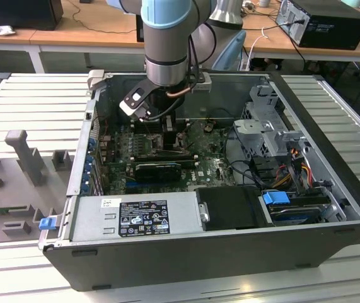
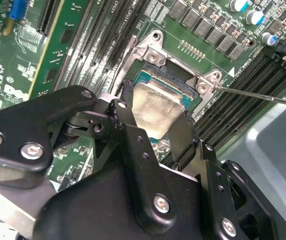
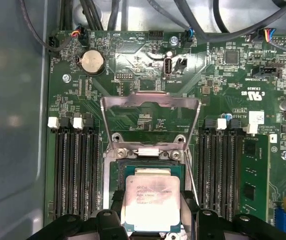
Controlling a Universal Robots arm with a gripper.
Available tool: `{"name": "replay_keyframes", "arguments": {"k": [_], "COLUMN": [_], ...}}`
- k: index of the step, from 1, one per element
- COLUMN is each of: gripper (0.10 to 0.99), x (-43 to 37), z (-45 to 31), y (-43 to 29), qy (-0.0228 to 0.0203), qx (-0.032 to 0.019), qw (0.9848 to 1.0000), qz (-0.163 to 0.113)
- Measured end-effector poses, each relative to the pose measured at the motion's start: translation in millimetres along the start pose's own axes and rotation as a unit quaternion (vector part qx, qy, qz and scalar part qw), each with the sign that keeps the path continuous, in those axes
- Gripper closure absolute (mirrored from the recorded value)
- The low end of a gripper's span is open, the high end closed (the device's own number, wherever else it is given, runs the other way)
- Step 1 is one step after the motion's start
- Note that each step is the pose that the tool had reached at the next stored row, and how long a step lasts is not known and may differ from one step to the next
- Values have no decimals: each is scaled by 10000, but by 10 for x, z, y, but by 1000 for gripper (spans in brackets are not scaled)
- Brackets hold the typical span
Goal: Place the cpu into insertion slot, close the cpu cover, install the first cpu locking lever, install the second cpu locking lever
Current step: 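Place the cpu into insertion slot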
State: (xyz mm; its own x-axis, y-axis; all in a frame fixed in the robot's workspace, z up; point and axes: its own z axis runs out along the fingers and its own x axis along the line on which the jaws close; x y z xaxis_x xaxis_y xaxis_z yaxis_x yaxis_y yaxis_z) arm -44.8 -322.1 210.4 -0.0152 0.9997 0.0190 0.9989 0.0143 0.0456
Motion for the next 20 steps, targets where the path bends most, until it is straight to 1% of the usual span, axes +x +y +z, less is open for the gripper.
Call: {"name": "replay_keyframes", "arguments": {"k": [9, 20], "gripper": [561, 561], "x": [37, 38], "z": [92, 95], "y": [-7, -10], "qy": [-2, -1], "qx": [1, 0], "qw": [10000, 10000], "qz": [-1, 5]}}
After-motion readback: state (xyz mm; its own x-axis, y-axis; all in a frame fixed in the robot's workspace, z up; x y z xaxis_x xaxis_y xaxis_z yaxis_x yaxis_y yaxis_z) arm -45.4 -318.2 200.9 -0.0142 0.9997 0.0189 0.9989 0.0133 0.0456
